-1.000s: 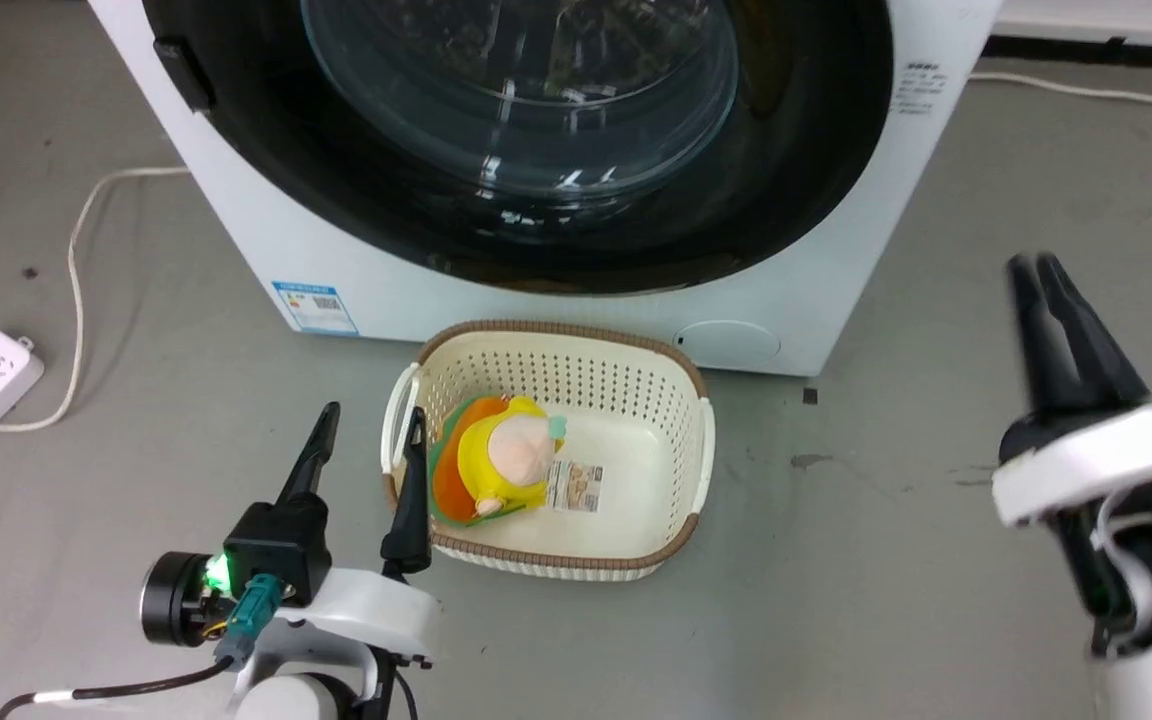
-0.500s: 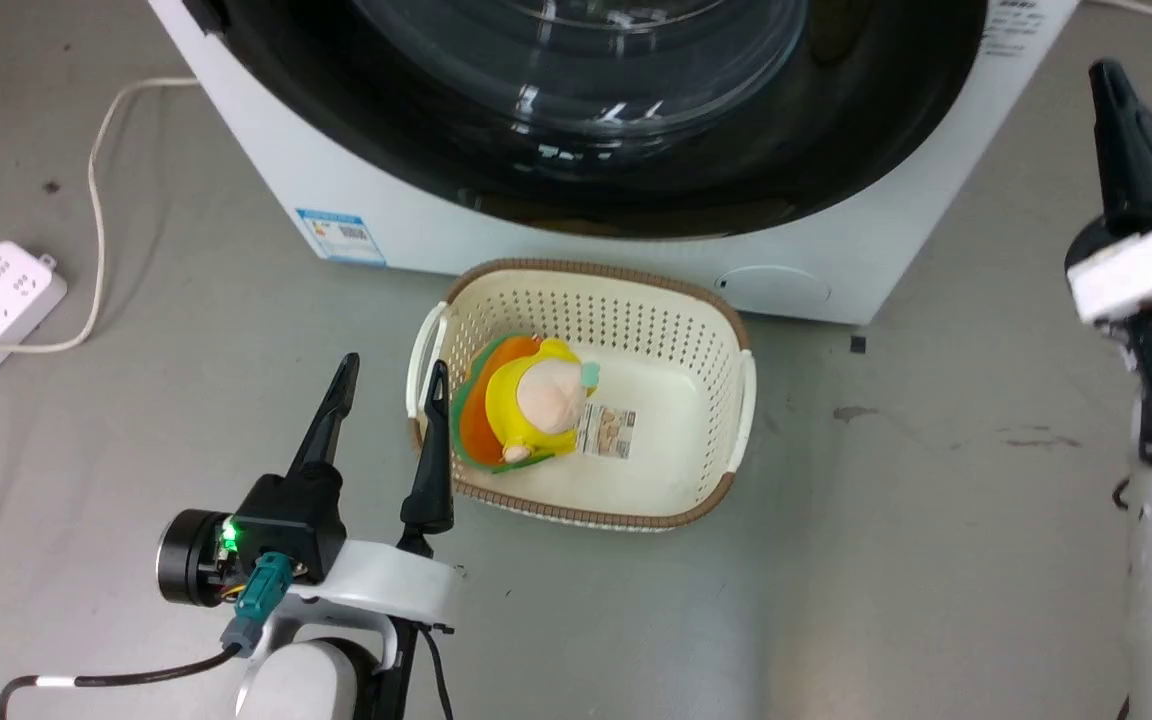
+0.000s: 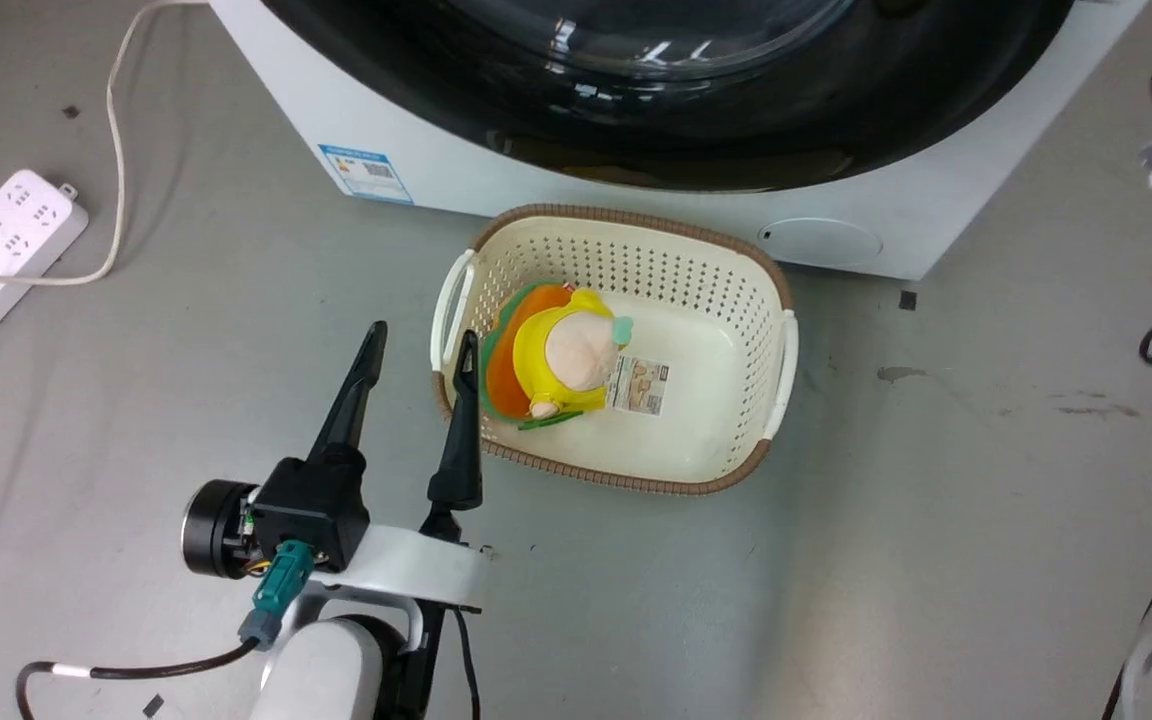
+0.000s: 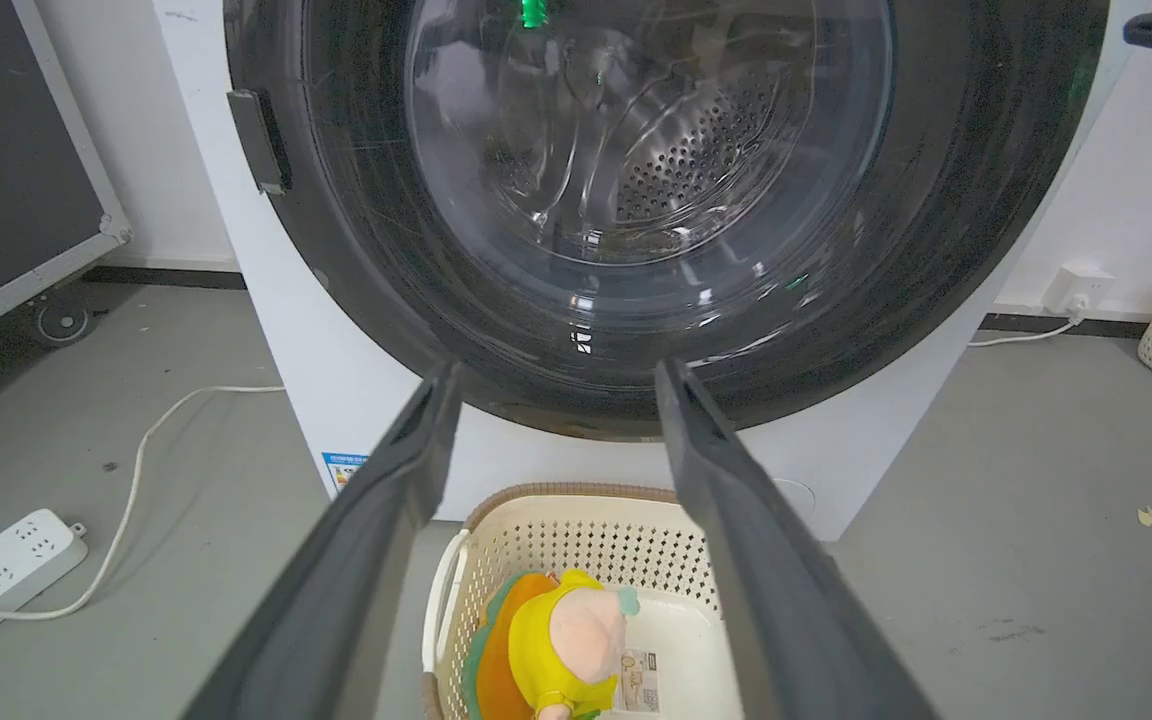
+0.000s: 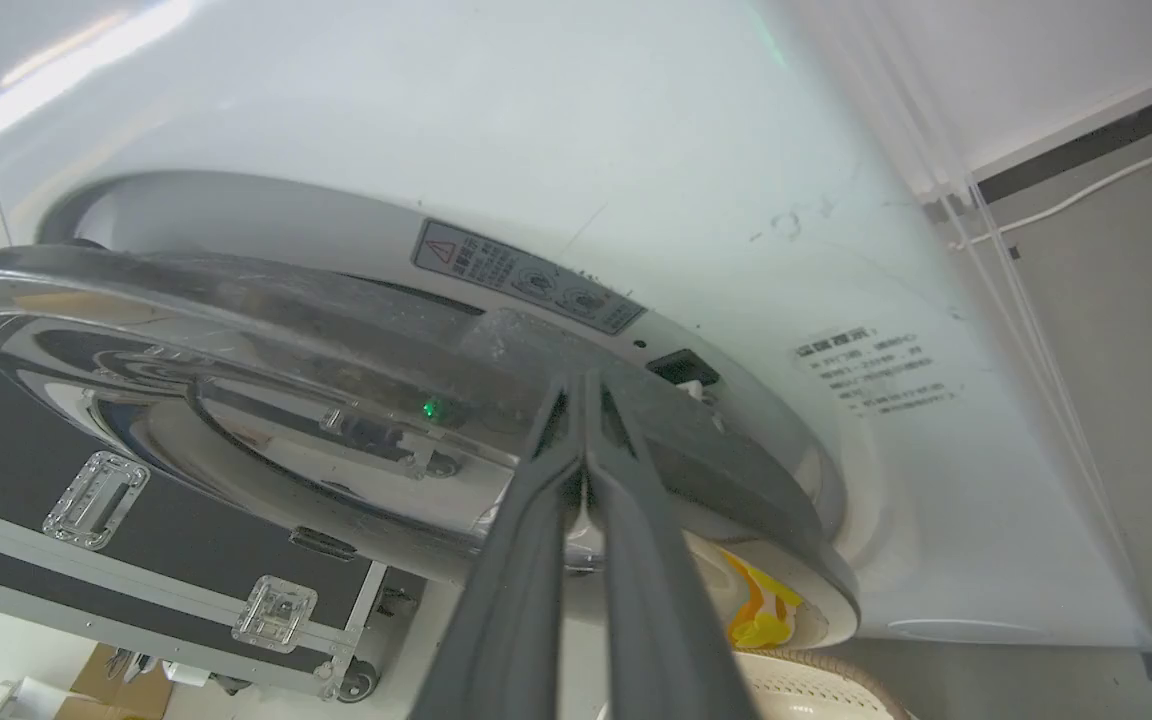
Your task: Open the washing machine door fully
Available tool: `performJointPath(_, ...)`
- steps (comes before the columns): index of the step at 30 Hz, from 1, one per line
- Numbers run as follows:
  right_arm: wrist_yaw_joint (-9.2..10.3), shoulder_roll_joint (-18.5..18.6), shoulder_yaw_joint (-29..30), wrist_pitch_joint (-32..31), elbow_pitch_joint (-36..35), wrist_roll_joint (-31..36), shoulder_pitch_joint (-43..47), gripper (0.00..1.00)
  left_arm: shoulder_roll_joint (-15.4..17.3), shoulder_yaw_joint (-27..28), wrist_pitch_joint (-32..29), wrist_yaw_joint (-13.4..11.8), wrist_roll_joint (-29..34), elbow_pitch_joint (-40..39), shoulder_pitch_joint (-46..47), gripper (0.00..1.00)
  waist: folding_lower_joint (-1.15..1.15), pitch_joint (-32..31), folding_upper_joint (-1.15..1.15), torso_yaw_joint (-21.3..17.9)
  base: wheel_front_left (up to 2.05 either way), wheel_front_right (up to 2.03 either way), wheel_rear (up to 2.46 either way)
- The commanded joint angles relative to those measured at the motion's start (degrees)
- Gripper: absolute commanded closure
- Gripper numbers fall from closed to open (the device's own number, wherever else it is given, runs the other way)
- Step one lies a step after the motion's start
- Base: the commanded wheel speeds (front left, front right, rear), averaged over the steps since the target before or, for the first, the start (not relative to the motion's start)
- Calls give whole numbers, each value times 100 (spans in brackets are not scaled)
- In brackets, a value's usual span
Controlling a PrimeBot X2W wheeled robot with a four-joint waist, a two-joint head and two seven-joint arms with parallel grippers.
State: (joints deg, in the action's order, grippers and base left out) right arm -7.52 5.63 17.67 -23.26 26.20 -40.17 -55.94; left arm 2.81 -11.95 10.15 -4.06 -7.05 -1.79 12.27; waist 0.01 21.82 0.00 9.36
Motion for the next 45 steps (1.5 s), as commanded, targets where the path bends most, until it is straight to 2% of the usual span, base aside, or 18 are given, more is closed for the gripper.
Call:
performJointPath(1, 2, 72, 115, -145, 203, -119, -310, 100, 5, -42, 57, -50, -47, -25, 106, 0, -1, 50, 0, 37, 0, 0, 0)
performJointPath(10, 2, 294, 705, -1162, 1479, -333, -1431, 100, 5, -213, 165, -121, -155, -23, 197, 0, -1, 248, 0, 165, 0, 0, 0)
performJointPath(23, 3, 504, 1460, -2493, 2616, -778, -2384, 100, 6, -406, 320, -220, -287, 0, 335, 0, -1, 365, 0, 307, 0, 0, 0)
performJointPath(27, 3, 506, 1593, -2822, 2722, -847, -2295, 100, 6, -441, 368, -233, -300, 30, 321, 0, -1, 243, 0, 311, 0, 0, 0)
performJointPath(28, 3, 441, 1700, -3096, 2753, -933, -2131, 100, 7, -446, 404, -234, -308, 75, 276, 0, -1, 84, 0, 298, 0, 0, 0)
performJointPath(34, 3, 174, 1951, -3732, 2675, -1175, -1636, 100, 7, -439, 476, -204, -311, 187, 59, 0, -1, -365, 0, 263, 0, 0, 0)
performJointPath(40, 3, -163, 2031, -4279, 2190, -1302, -745, 100, 7, -385, 485, -125, -260, 301, -277, 0, -1, -879, 0, 186, 0, 0, 0)
performJointPath(45, 3, -267, 1975, -4736, 1816, -1549, 59, 100, 7, -397, 485, -57, -255, 375, -563, 0, -1, -1286, 0, 164, 0, 0, 0)
